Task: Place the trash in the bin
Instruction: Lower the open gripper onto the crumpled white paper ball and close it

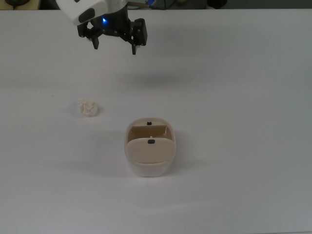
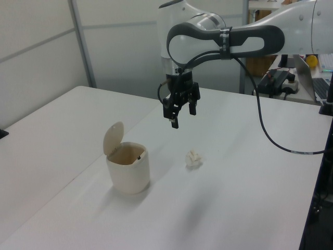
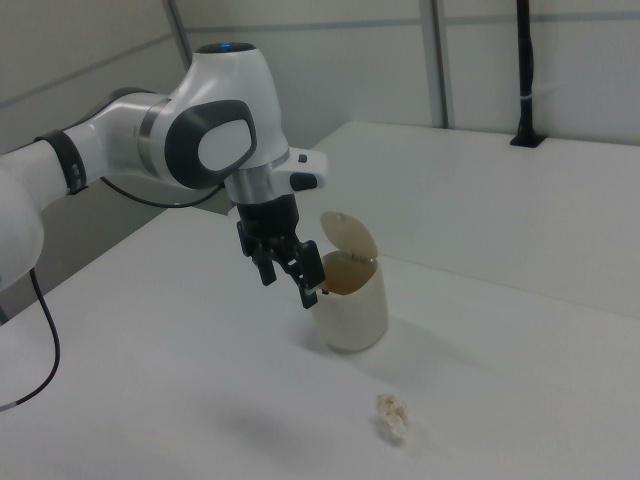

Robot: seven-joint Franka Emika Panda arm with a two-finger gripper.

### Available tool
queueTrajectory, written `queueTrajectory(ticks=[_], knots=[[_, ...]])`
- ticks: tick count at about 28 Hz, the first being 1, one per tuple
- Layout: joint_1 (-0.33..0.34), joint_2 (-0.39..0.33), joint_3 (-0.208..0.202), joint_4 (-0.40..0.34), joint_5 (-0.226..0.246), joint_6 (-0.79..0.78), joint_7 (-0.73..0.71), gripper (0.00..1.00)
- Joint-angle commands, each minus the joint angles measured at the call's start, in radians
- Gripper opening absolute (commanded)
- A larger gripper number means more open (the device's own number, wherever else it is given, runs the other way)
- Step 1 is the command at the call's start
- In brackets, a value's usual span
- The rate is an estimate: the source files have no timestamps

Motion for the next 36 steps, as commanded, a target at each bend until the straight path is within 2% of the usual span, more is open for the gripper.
queueTrajectory(ticks=[1,6,7,11,13,18,24,27,30,36], knots=[[-0.008,0.009,0.005,-0.011,0.007,-0.052,-0.002,1.0],[-0.008,0.042,0.005,-0.03,-0.007,-0.038,-0.013,1.0],[-0.008,0.053,0.005,-0.054,-0.037,-0.008,-0.017,1.0],[-0.01,0.057,0.005,-0.133,-0.106,0.081,-0.027,1.0],[-0.014,0.057,0.003,-0.191,-0.143,0.152,-0.079,1.0],[-0.031,0.068,-0.006,-0.248,-0.166,0.213,-0.247,1.0],[-0.054,0.117,-0.006,-0.243,-0.191,0.279,-0.366,1.0],[-0.069,0.134,-0.006,-0.243,-0.208,0.313,-0.381,1.0],[-0.071,0.151,-0.006,-0.243,-0.247,0.337,-0.386,1.0],[-0.074,0.169,-0.006,-0.239,-0.255,0.387,-0.389,1.0]])
